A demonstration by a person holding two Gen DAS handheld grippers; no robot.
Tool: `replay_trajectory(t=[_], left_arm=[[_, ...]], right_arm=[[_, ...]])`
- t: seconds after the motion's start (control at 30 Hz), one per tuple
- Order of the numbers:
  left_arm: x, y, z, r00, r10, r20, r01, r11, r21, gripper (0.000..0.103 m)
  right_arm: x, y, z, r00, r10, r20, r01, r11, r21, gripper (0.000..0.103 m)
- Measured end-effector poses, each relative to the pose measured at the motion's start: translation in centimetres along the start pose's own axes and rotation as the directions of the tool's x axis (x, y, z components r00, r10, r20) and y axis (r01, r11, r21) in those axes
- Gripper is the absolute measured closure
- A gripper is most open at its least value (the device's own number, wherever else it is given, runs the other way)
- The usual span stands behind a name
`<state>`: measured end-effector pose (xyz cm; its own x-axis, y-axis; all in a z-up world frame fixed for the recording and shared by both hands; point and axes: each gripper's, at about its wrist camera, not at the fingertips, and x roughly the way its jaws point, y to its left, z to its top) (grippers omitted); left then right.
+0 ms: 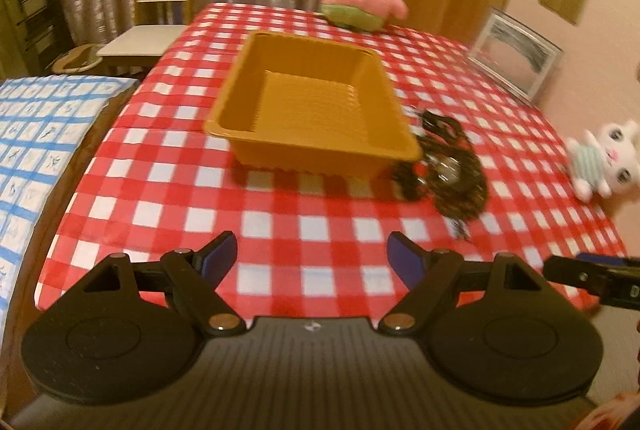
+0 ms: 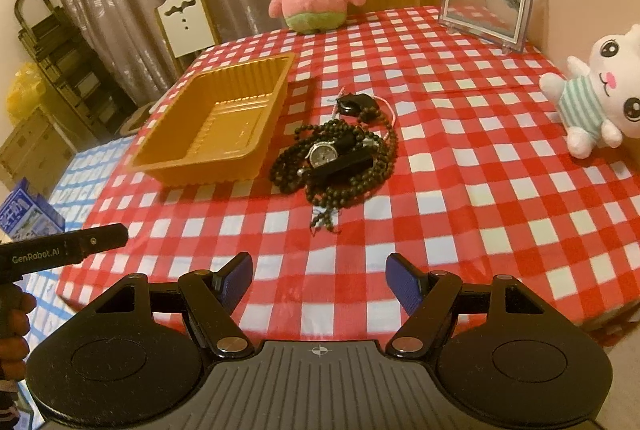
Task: Organize jewelry
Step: 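Grasp the orange tray rim with the left gripper while the right gripper approaches the jewelry pile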
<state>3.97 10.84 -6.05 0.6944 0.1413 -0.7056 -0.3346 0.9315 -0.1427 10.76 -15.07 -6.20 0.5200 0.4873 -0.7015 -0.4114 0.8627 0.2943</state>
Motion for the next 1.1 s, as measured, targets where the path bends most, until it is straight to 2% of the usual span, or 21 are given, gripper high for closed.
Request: replay_trajectory(t=[0.33,0.5,0.63,0.9,0.97,1.07,1.1], left_arm=[[4.7,4.1,2.6,0.994,0.053,0.100,-0.036,0.986,-0.164,0.022],[6.7,5.7,4.0,0.976,0.090,0.198,-0.033,0.961,-0.274,0.024],[9.1,6.0,4.8,0.966,0.119,0.229,-0.044,0.951,-0.307,0.029],[13.0,6.3,5.3,0.957,0.195,0.216,-0.110,0.929,-0.353,0.054],[13.5,6.4,5.3,0.956,0.206,0.211,-0.122,0.927,-0.354,0.064],[14.0,6.8,5.4,0.954,0.224,0.200,-0.145,0.926,-0.348,0.073],[14.2,6.9,5.4,0.955,0.224,0.195,-0.147,0.927,-0.344,0.080]], right_arm=[[4.8,-0.6,2.8,1.000,-0.015,0.001,0.015,0.999,0.030,0.030],[7.0,-0.9,4.4,1.000,-0.029,0.002,0.029,0.999,0.045,0.030],[8.6,-1.1,5.5,0.999,-0.038,0.002,0.038,0.998,0.055,0.030],[11.1,-1.9,6.4,0.997,-0.065,-0.041,0.068,0.995,0.070,0.030],[11.6,-2.1,6.4,0.996,-0.070,-0.053,0.074,0.994,0.074,0.030],[12.2,-2.5,6.3,0.995,-0.077,-0.069,0.082,0.993,0.084,0.030],[12.4,-2.6,6.3,0.994,-0.078,-0.073,0.084,0.993,0.087,0.030]])
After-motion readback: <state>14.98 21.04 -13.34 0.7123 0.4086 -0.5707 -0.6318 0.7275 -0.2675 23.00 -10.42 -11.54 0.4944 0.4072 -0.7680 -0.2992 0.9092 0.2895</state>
